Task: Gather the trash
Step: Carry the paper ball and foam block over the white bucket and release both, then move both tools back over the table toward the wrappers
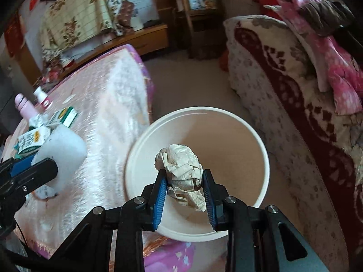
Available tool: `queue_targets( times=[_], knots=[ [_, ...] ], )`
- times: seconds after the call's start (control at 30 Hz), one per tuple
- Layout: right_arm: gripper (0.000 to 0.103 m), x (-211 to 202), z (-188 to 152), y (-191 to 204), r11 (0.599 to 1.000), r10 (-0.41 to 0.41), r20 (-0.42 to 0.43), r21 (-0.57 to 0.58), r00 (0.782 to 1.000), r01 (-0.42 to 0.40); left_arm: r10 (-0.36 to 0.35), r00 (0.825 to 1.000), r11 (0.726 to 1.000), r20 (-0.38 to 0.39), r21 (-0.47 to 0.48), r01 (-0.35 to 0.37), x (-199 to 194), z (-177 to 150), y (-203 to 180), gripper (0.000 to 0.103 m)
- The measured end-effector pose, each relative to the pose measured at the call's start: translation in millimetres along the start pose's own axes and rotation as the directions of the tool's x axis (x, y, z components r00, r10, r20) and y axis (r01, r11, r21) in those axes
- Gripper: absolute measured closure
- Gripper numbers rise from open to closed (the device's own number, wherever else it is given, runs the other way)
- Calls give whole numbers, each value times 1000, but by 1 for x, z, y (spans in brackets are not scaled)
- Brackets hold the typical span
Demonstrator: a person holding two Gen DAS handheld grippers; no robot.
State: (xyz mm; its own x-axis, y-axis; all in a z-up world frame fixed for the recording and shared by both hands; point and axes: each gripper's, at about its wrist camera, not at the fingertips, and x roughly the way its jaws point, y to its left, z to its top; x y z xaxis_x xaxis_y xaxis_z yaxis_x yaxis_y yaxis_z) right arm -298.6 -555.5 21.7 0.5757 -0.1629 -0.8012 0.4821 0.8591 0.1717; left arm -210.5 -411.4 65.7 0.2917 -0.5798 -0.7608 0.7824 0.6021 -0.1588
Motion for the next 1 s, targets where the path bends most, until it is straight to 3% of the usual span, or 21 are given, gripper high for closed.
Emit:
queue_targets(
  times=[0.13,0.27,0.37,0.53,0.63,0.77,1.0],
  knots=[
    [62,1,1,-11,999,-5,20,47,1000,4,-32,999,999,-12,-40,31,14,1,3,71],
    [58,3,1,-17,997,-6,27,71,1000,4,-82,996,994,-19,-81,80,23,0,7,64],
    [57,4,2,-17,997,-5,27,76,1000,3,-79,997,994,-19,-82,78,24,0,7,64],
    [56,4,2,-17,997,-5,31,78,1000,2,-96,995,991,-5,-91,95,20,0,7,51],
    [50,3,2,-17,996,-4,32,85,999,1,-92,996,991,1,-97,91,15,1,10,51],
    [47,-1,2,-15,997,-3,38,80,999,0,-62,998,994,12,-90,62,4,-2,13,51],
    [42,-11,0,4,999,6,49,44,999,-8,62,996,996,65,-74,-57,-29,-13,25,51]
  ],
)
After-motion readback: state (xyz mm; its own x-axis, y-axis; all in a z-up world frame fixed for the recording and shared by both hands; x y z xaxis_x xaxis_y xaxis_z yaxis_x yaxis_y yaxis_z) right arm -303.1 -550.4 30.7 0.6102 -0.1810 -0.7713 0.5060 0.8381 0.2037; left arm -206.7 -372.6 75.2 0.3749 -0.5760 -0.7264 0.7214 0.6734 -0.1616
